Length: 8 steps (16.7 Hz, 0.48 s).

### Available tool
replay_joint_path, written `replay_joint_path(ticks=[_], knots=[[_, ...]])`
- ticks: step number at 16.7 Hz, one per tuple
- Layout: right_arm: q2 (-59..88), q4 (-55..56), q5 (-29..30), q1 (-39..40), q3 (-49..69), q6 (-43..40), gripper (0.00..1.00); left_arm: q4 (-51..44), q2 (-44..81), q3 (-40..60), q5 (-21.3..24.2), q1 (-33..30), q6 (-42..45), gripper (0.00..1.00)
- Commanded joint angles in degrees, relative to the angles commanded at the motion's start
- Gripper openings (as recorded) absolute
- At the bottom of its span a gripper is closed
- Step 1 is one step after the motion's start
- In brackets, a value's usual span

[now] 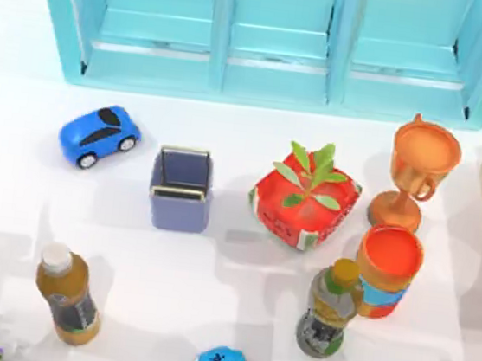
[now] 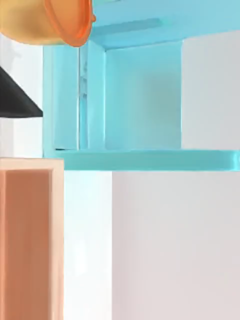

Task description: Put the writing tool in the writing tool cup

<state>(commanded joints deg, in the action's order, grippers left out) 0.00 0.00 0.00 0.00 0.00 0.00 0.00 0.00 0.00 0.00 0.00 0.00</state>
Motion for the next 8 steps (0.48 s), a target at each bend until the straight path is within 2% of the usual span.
replay_joint_path(ticks=[4,8], knots=[[0.0,0.0,0.0,0.0,0.0,0.0,1.0,-1.6,1.7,1.5,0.7,0.9,-1.2,1.0],[0.0,0.0,0.0,0.0,0.0,0.0,1.0,-10.0,12.4,10.9,4.9,5.2,-6.9,1.0]])
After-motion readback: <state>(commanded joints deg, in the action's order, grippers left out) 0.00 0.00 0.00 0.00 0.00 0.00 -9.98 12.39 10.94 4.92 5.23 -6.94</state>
